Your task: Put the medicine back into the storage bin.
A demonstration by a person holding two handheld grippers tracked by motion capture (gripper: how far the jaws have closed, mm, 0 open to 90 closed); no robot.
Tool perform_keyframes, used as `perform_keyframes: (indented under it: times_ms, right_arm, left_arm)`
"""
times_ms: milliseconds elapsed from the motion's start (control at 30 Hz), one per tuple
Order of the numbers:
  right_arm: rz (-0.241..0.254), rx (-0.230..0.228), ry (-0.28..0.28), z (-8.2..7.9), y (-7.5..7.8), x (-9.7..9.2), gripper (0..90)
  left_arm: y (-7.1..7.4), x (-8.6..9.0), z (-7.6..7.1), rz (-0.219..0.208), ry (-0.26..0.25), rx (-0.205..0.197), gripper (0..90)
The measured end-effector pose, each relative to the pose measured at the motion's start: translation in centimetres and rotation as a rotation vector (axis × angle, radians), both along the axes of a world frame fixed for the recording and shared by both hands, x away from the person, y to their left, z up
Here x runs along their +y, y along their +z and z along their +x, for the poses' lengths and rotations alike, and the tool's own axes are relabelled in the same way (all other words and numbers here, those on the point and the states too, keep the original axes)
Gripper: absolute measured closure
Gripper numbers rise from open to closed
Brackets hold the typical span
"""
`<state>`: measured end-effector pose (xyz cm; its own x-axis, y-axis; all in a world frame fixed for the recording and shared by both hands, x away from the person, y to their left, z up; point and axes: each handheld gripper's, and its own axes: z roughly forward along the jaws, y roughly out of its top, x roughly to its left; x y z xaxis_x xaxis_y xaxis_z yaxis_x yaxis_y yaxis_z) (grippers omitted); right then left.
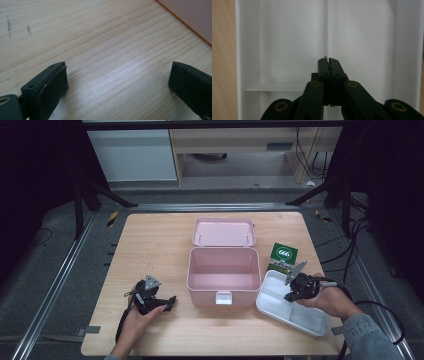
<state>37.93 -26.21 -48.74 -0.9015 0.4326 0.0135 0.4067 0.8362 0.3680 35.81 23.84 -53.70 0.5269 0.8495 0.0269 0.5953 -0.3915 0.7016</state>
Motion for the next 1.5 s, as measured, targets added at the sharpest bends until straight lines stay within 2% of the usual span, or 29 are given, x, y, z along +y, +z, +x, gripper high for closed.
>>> perform_keyframes:
  times_ms: [33, 67, 100, 167, 300, 367, 400, 433, 467, 500, 567, 633, 733, 767, 867, 900, 1000, 1033, 1100, 1200, 1333, 1500]
  right_arm:
    - [0.010, -0.010, -0.007, 0.1, 0.1, -0.1, 82.7]
    - [0.010, -0.010, -0.007, 0.1, 0.1, -0.1, 82.7]
    - [0.044, -0.026, -0.041, 0.1, 0.6, -0.4, 77.0]
    - [0.052, -0.027, -0.046, 0.1, 0.8, -0.5, 74.1]
    - [0.096, -0.080, -0.080, 0.1, 2.7, -1.1, 58.7]
    - [0.118, -0.111, -0.116, 0.4, 4.1, -1.6, 51.7]
    - [0.118, -0.111, -0.116, 0.4, 4.1, -1.6, 51.7]
    - [0.118, -0.135, -0.137, 0.7, 4.8, -1.9, 45.7]
    - [0.118, -0.135, -0.137, 0.7, 4.8, -1.9, 45.7]
    - [0.125, -0.157, -0.155, 1.2, 5.5, -2.2, 40.0]
    - [0.132, -0.184, -0.176, 1.7, 6.1, -2.5, 35.5]
    - [0.129, -0.187, -0.200, 2.3, 6.5, -2.6, 27.0]
    - [0.114, -0.200, -0.214, 3.0, 6.9, -2.5, 22.1]
    - [0.113, -0.202, -0.232, 4.0, 7.2, -2.4, 15.2]
    - [0.106, -0.201, -0.242, 4.9, 7.2, -2.2, 12.6]
    - [0.101, -0.204, -0.233, 5.9, 7.1, -1.9, 10.0]
    - [0.092, -0.205, -0.226, 6.8, 6.8, -1.7, 9.6]
    - [0.080, -0.204, -0.216, 7.6, 6.6, -1.5, 9.6]
    - [0.079, -0.205, -0.212, 7.9, 6.4, -1.4, 9.5]
    - [0.070, -0.196, -0.216, 9.2, 5.7, -1.1, 9.7]
    - [0.053, -0.187, -0.218, 9.9, 5.3, -1.0, 9.7]
    - [0.035, -0.157, -0.211, 11.3, 4.4, -0.7, 9.2]
  left_arm:
    - [0.0, 0.0, 0.0, -0.002, 0.002, -0.001, 1.6]
    - [0.0, 0.0, 0.0, -0.002, 0.002, -0.001, 1.6]
    - [0.0, 0.0, 0.0, -0.003, 0.002, -0.003, 1.6]
    - [0.0, 0.0, 0.0, -0.002, 0.002, -0.002, 1.6]
    - [0.0, 0.0, 0.0, 0.000, 0.002, 0.000, 1.6]
    - [0.0, 0.0, 0.0, -0.003, 0.002, -0.003, 1.6]
    - [0.0, 0.0, 0.0, -0.003, 0.002, -0.003, 1.6]
    - [0.0, 0.0, 0.0, -0.003, 0.002, -0.002, 1.6]
    - [0.0, 0.0, 0.0, -0.003, 0.002, -0.002, 1.6]
    - [0.0, 0.0, 0.0, -0.002, 0.003, -0.003, 1.6]
    - [0.0, 0.0, 0.0, -0.003, 0.003, -0.002, 1.6]
    - [0.0, 0.0, 0.0, -0.003, 0.004, -0.002, 1.6]
    - [0.0, 0.0, 0.0, -0.002, 0.004, -0.001, 1.6]
    - [0.0, 0.0, 0.0, -0.002, 0.004, -0.001, 1.6]
    - [0.0, 0.0, 0.0, 0.000, 0.004, -0.001, 1.6]
    - [0.0, 0.0, 0.0, -0.001, 0.004, -0.001, 1.6]
    - [0.0, 0.0, 0.0, -0.002, 0.004, -0.001, 1.6]
    - [0.0, 0.0, 0.0, -0.002, 0.004, -0.001, 1.6]
    - [0.0, 0.0, 0.0, -0.002, 0.004, -0.001, 1.6]
    - [0.0, 0.0, 0.0, -0.002, 0.006, -0.001, 1.6]
    - [0.0, -0.1, 0.0, -0.006, 0.007, -0.002, 1.6]
    - [0.0, 0.0, 0.0, -0.001, 0.004, 0.000, 1.6]
